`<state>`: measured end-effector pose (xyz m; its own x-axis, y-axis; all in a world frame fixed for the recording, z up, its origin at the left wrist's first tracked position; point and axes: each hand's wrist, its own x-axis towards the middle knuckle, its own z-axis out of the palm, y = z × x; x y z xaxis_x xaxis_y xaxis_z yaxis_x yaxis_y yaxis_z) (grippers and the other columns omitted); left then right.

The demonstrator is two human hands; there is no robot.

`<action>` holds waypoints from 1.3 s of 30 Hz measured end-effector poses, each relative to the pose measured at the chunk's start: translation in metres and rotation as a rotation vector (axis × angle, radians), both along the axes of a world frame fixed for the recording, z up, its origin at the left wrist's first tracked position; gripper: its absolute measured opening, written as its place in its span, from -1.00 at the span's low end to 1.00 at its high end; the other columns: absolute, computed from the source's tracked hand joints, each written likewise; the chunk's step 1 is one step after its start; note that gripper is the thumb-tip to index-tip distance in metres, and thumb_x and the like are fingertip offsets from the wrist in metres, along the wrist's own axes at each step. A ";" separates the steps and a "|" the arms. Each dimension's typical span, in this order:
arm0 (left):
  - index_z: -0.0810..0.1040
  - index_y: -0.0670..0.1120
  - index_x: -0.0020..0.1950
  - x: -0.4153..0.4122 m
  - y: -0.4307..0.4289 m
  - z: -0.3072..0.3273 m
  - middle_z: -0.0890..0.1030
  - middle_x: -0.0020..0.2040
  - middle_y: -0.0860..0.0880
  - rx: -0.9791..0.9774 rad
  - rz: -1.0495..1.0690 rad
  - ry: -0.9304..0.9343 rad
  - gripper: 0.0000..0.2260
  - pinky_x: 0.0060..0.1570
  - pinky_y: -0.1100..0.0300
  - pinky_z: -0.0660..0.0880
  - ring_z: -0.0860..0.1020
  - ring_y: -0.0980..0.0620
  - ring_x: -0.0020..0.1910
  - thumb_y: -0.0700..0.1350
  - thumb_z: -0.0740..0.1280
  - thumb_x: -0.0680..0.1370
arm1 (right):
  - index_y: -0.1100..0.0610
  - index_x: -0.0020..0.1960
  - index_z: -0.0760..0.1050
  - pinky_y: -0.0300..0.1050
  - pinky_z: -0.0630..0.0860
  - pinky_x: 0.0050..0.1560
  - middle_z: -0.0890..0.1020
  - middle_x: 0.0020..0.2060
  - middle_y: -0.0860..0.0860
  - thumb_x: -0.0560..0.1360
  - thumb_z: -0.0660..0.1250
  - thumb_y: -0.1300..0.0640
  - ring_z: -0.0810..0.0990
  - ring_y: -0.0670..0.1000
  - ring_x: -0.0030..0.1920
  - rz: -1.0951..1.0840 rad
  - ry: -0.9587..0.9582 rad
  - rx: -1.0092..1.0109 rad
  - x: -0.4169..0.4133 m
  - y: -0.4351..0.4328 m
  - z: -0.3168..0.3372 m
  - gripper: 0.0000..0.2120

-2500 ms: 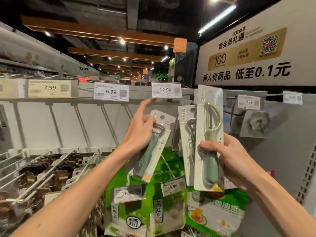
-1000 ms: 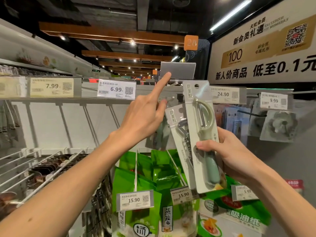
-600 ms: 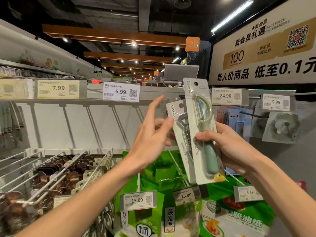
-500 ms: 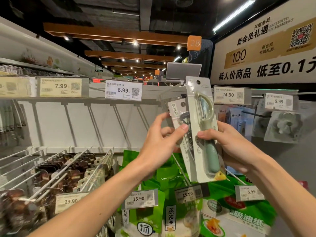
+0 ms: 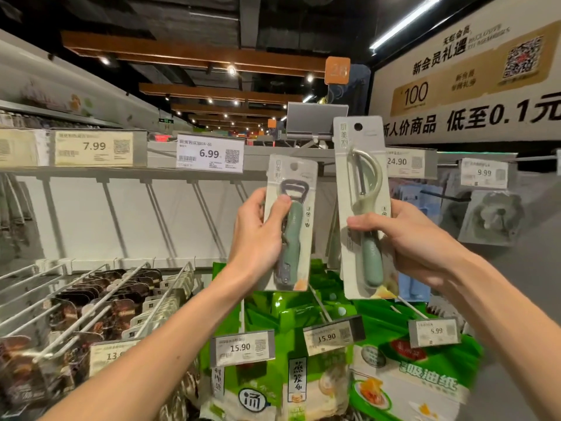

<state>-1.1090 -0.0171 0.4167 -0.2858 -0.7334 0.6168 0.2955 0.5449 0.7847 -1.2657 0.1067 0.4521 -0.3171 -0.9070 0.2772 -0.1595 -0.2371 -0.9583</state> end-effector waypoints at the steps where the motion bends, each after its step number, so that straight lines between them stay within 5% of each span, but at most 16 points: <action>1: 0.57 0.07 0.07 -0.001 -0.002 0.001 0.70 -0.02 0.06 -0.044 0.021 -0.025 -0.89 0.03 0.07 0.61 0.67 0.11 -0.03 -0.09 0.25 0.66 | 0.20 0.01 0.55 -0.14 0.63 -0.21 0.70 -0.22 0.06 0.45 0.40 0.27 0.67 0.00 -0.21 0.012 0.002 0.003 0.000 0.001 0.000 -0.86; 11: 0.55 0.02 0.17 -0.017 -0.004 0.021 0.65 0.04 0.12 -0.186 0.113 -0.181 -0.86 0.13 0.03 0.57 0.63 0.16 0.03 -0.03 0.29 0.64 | 0.22 0.07 0.55 -0.08 0.67 -0.13 0.72 -0.14 0.11 0.38 0.42 0.24 0.69 0.04 -0.17 0.046 -0.020 -0.023 -0.007 0.000 -0.006 -0.73; 18: 0.61 0.01 0.03 -0.013 -0.002 0.017 0.70 -0.11 0.04 0.032 0.080 -0.147 -0.88 -0.07 0.06 0.57 0.67 0.04 -0.10 -0.04 0.28 0.62 | 0.23 0.12 0.53 -0.04 0.65 -0.07 0.72 -0.11 0.10 0.30 0.45 0.17 0.70 0.06 -0.12 0.046 0.013 -0.034 -0.009 -0.002 -0.007 -0.60; 22: 0.55 0.03 0.09 -0.020 -0.013 0.015 0.67 -0.02 0.04 -0.015 0.133 -0.267 -0.89 -0.07 0.11 0.59 0.66 0.03 -0.06 0.00 0.27 0.64 | 0.22 0.08 0.53 -0.06 0.64 -0.12 0.72 -0.20 0.06 0.44 0.41 0.26 0.69 0.03 -0.18 0.030 0.022 -0.042 -0.008 -0.004 -0.009 -0.78; 25: 0.50 -0.04 0.28 -0.030 -0.030 0.011 0.62 0.19 -0.03 0.027 0.144 -0.350 -0.75 0.15 0.02 0.56 0.60 -0.04 0.16 0.02 0.23 0.66 | 0.18 0.03 0.56 0.19 0.57 0.11 0.72 -0.22 0.05 0.48 0.40 0.22 0.69 0.11 -0.16 -0.023 0.060 -0.035 -0.007 -0.006 -0.010 -0.87; 27: 0.40 -0.06 0.42 -0.034 -0.040 0.008 0.52 0.36 -0.06 0.041 0.179 -0.419 -0.62 0.33 -0.09 0.44 0.51 -0.06 0.31 0.06 0.21 0.66 | 0.13 0.02 0.59 0.51 0.40 0.20 0.73 -0.14 0.08 0.42 0.48 0.10 0.64 0.37 -0.05 -0.039 0.095 -0.017 -0.004 -0.006 -0.011 -0.78; 29: 0.40 -0.07 0.40 -0.038 -0.051 0.006 0.55 0.31 -0.07 0.070 0.174 -0.420 -0.66 0.24 -0.07 0.51 0.57 -0.04 0.21 0.04 0.20 0.66 | 0.11 0.04 0.59 0.67 0.27 0.15 0.73 -0.09 0.12 0.32 0.55 0.00 0.57 0.52 0.01 -0.038 0.128 0.003 -0.003 -0.005 -0.011 -0.64; 33: 0.46 -0.04 0.35 -0.045 -0.065 0.010 0.61 0.20 -0.07 0.140 0.148 -0.432 -0.71 0.27 -0.07 0.48 0.58 -0.07 0.14 0.03 0.22 0.66 | 0.20 0.08 0.55 0.28 0.52 0.19 0.72 -0.16 0.08 0.45 0.43 0.20 0.69 0.11 -0.14 -0.046 0.084 -0.033 -0.008 -0.009 -0.013 -0.77; 39: 0.37 -0.04 0.43 -0.036 -0.044 0.002 0.51 0.32 -0.04 0.010 0.313 -0.430 -0.59 0.31 0.02 0.41 0.49 -0.04 0.28 0.09 0.25 0.63 | 0.14 0.09 0.54 -0.06 0.64 -0.05 0.72 -0.19 -0.02 0.39 0.41 0.05 0.69 -0.03 -0.14 0.025 0.092 -0.095 -0.006 -0.007 -0.015 -0.69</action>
<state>-1.1451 -0.0609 0.4188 -0.2776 -0.8296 0.4844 -0.2299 0.5470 0.8050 -1.2721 0.0995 0.4369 -0.2637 -0.8827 0.3889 -0.2384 -0.3310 -0.9130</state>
